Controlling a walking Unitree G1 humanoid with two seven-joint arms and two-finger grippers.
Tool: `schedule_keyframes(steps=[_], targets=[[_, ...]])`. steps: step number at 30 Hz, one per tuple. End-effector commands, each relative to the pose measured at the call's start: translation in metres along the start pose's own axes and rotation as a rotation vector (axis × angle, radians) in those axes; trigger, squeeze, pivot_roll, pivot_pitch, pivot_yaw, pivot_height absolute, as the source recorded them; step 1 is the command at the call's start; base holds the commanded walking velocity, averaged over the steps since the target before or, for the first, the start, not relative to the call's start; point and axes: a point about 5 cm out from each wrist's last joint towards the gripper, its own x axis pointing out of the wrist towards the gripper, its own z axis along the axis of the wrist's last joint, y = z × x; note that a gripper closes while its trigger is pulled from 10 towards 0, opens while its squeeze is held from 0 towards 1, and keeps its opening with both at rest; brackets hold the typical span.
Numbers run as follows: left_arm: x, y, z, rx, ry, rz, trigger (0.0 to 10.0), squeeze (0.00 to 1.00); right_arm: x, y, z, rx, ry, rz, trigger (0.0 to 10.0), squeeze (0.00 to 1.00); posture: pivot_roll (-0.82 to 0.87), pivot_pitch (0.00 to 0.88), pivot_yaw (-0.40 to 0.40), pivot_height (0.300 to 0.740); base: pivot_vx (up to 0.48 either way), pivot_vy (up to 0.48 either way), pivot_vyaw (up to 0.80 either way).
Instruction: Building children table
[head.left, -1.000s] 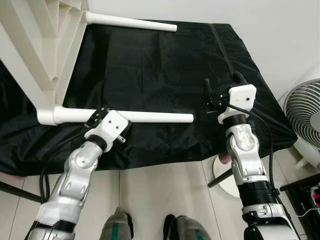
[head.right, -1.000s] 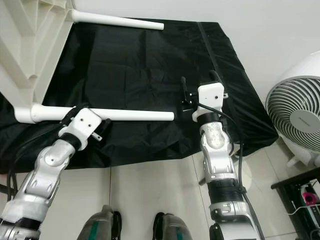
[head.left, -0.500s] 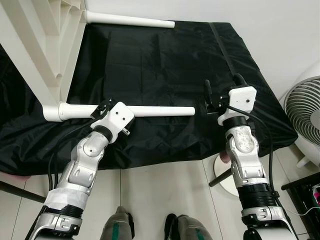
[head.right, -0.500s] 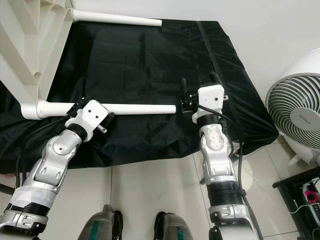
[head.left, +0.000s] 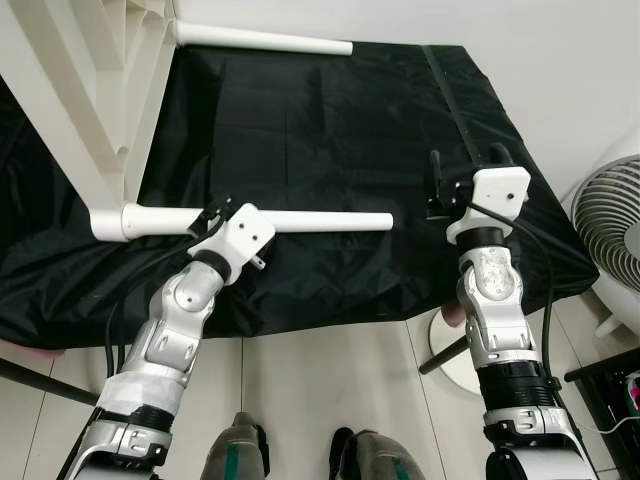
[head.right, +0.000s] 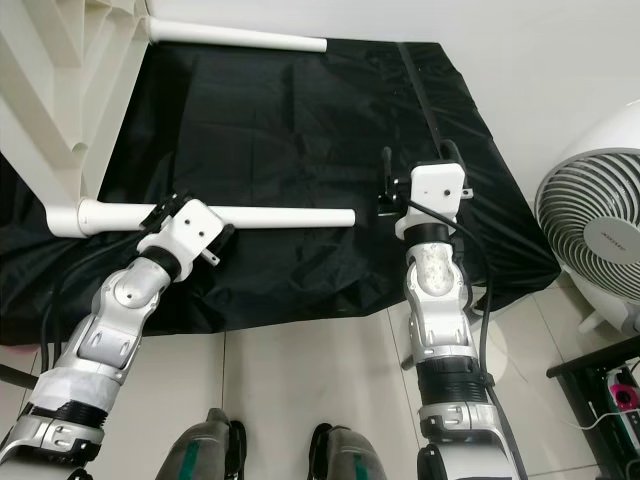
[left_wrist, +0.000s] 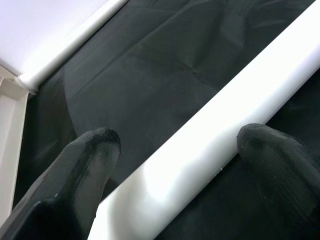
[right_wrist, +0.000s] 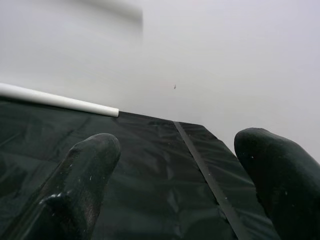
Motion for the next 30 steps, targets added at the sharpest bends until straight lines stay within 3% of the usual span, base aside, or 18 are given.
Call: schedule_keyframes(steps=[1, 3, 5, 8, 9, 10, 11, 12, 13, 17, 19, 21, 24, 26, 30], targets=[[0.000, 0.020, 0.005, -0.009, -0.012, 0.284, 10.0, 0.00, -0.001, 0.003, -0.001, 0.026, 0.011, 0.008, 10.0, 0.00, 0.15, 0.098, -0.025, 0.740, 0.000, 0.000, 0.00], [0.000, 0.020, 0.005, -0.009, -0.012, 0.284, 10.0, 0.00, -0.001, 0.003, -0.001, 0.026, 0.011, 0.008, 10.0, 0.00, 0.15, 0.098, -0.025, 0.740, 0.000, 0.000, 0.00], [-0.005, 0.025, 0.009, -0.093, -0.045, 0.268, 10.0, 0.00, -0.004, 0.009, -0.002, 0.037, 0.016, 0.043, 10.0, 0.00, 0.15, 0.100, -0.025, 0.740, 0.000, 0.000, 0.00], [-0.007, 0.025, 0.010, -0.120, -0.057, 0.260, 10.0, 0.00, -0.005, 0.010, -0.003, 0.036, 0.017, 0.049, 10.0, 0.00, 0.15, 0.100, -0.025, 0.740, 0.000, 0.000, 0.00], [-0.016, 0.025, 0.016, -0.189, -0.126, 0.214, 10.0, 0.00, -0.006, 0.013, -0.003, 0.026, 0.014, 0.070, 10.0, 0.00, 0.16, 0.100, -0.033, 0.740, 0.000, 0.000, 0.00], [-0.016, 0.025, 0.016, -0.189, -0.126, 0.214, 10.0, 0.00, -0.006, 0.013, -0.003, 0.026, 0.014, 0.070, 10.0, 0.00, 0.16, 0.100, -0.033, 0.740, 0.000, 0.000, 0.00], [-0.038, 0.031, 0.024, -0.431, -0.251, 0.162, 10.0, 0.00, -0.001, 0.020, 0.003, -0.048, -0.021, 0.097, 10.0, 0.00, 0.17, 0.098, -0.044, 0.740, 0.000, 0.000, 0.00], [-0.038, 0.031, 0.024, -0.431, -0.251, 0.162, 10.0, 0.00, -0.001, 0.020, 0.003, -0.048, -0.021, 0.097, 10.0, 0.00, 0.17, 0.098, -0.044, 0.740, 0.000, 0.000, 0.00], [-0.046, 0.033, 0.026, -0.505, -0.293, 0.147, 10.0, 0.00, 0.003, 0.021, 0.005, -0.086, -0.034, 0.089, 10.0, 0.00, 0.17, 0.095, -0.054, 0.740, 0.000, 0.000, 0.00], [-0.050, 0.034, 0.026, -0.548, -0.309, 0.142, 10.0, 0.00, 0.007, 0.023, 0.006, -0.093, -0.035, 0.083, 10.0, 0.00, 0.18, 0.094, -0.059, 0.740, 0.000, 0.000, 0.00], [-0.053, 0.036, 0.020, -0.582, -0.281, 0.164, 10.0, 0.00, 0.020, 0.038, 0.017, -0.074, -0.087, 0.163, 10.0, 0.00, 0.19, 0.089, -0.077, 0.740, 0.000, 0.000, 0.00], [-0.053, 0.036, 0.020, -0.582, -0.281, 0.164, 10.0, 0.00, 0.020, 0.038, 0.017, -0.074, -0.087, 0.163, 10.0, 0.00, 0.19, 0.089, -0.077, 0.740, 0.000, 0.000, 0.00], [-0.053, 0.036, 0.018, -0.577, -0.260, 0.195, 10.0, 0.00, 0.031, 0.049, 0.036, -0.083, -0.170, 0.267, 10.0, 0.00, 0.19, 0.086, -0.097, 0.740, 0.000, 0.000, 0.00], [-0.053, 0.036, 0.017, -0.571, -0.251, 0.209, 10.0, 0.00, 0.035, 0.050, 0.045, -0.109, -0.211, 0.294, 10.0, 0.00, 0.19, 0.085, -0.103, 0.740, 0.000, 0.000, 0.00], [-0.053, 0.035, 0.015, -0.576, -0.236, 0.229, 10.0, 0.00, 0.040, 0.054, 0.064, -0.247, -0.350, 0.368, 10.0, 0.00, 0.18, 0.088, -0.110, 0.740, 0.000, 0.000, 0.00]])
